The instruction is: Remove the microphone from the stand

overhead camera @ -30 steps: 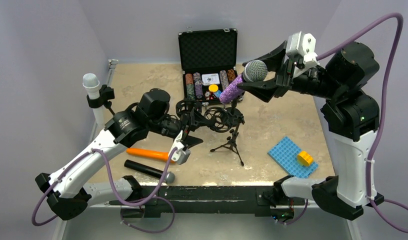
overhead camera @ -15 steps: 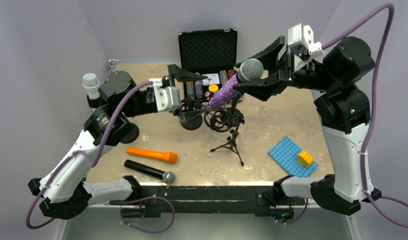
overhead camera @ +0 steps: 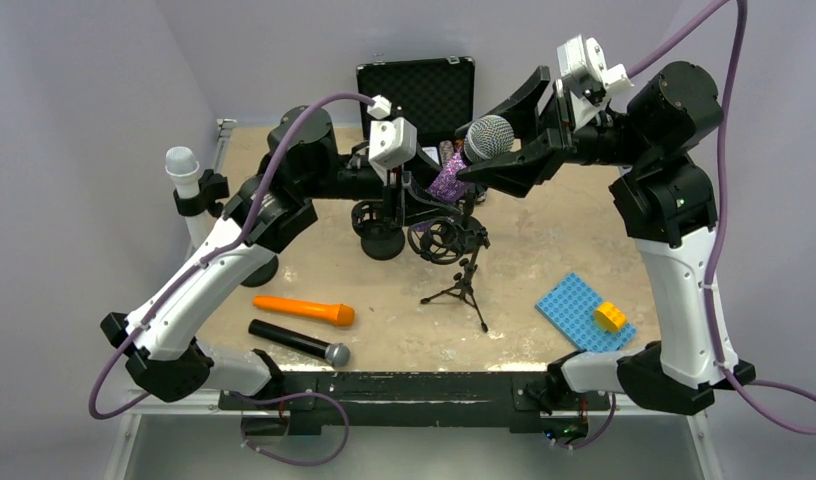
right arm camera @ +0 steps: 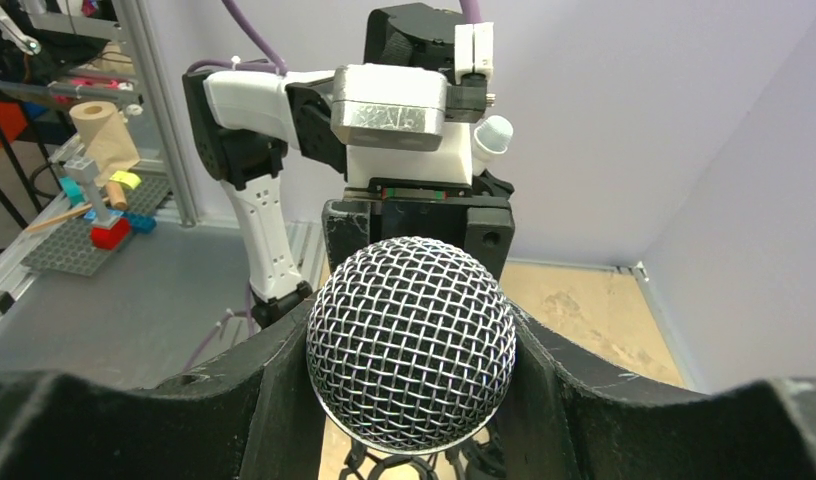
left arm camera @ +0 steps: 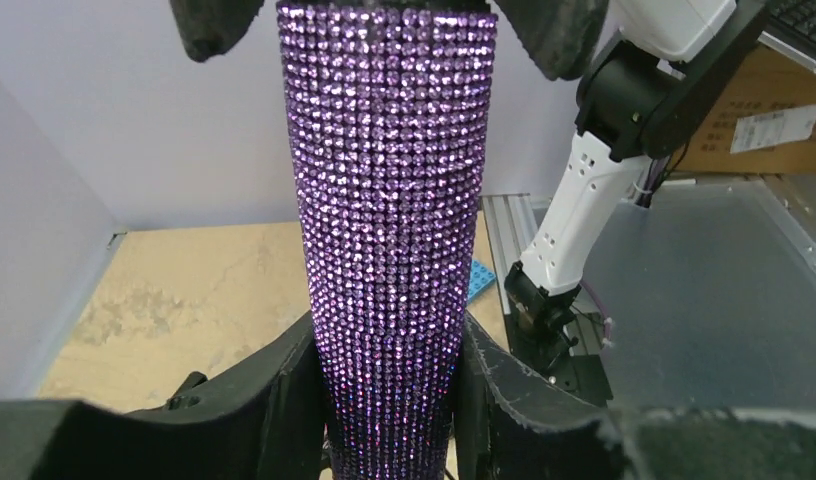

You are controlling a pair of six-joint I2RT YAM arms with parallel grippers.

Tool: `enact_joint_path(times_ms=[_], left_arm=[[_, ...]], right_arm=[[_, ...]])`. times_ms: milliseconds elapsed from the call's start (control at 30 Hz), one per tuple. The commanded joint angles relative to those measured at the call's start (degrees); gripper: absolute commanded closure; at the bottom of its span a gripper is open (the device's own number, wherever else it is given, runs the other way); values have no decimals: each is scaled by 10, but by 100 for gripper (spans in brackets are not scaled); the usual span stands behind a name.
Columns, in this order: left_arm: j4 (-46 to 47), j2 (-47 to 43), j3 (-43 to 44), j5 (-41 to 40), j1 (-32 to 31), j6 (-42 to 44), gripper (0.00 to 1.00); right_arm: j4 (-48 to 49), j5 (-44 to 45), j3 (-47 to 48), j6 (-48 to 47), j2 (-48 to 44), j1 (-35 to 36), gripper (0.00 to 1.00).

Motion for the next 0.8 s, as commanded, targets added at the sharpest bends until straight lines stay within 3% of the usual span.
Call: enact_joint_path(times_ms=[0, 67, 133, 167, 333, 600, 667, 767], left_arm=[[-24, 0, 51, 82, 3, -13, 72], [-43, 2, 65, 75, 7, -3, 100], [-62, -5, 73, 44, 18, 20, 100], [-75, -12, 78, 21, 25, 39, 100], [-156, -57, 83, -98, 72, 144, 100], [-346, -152, 7, -265, 92, 518, 100], [-382, -166, 0, -276, 121, 575, 100], [-514, -175, -4, -266, 146, 667, 100]], right_arm=[[28, -2, -19, -3, -14, 3, 98], [16, -5, -34, -7, -17, 4, 63], [13, -3, -48, -8, -27, 4, 26], [10, 1, -52, -11, -35, 3, 21], [-91, 32, -66, -112, -81, 0, 14], [-174, 68, -124, -154, -139, -32, 13], [-216, 69, -104, -169, -134, -47, 13], [-256, 79, -82, -187, -129, -66, 14]])
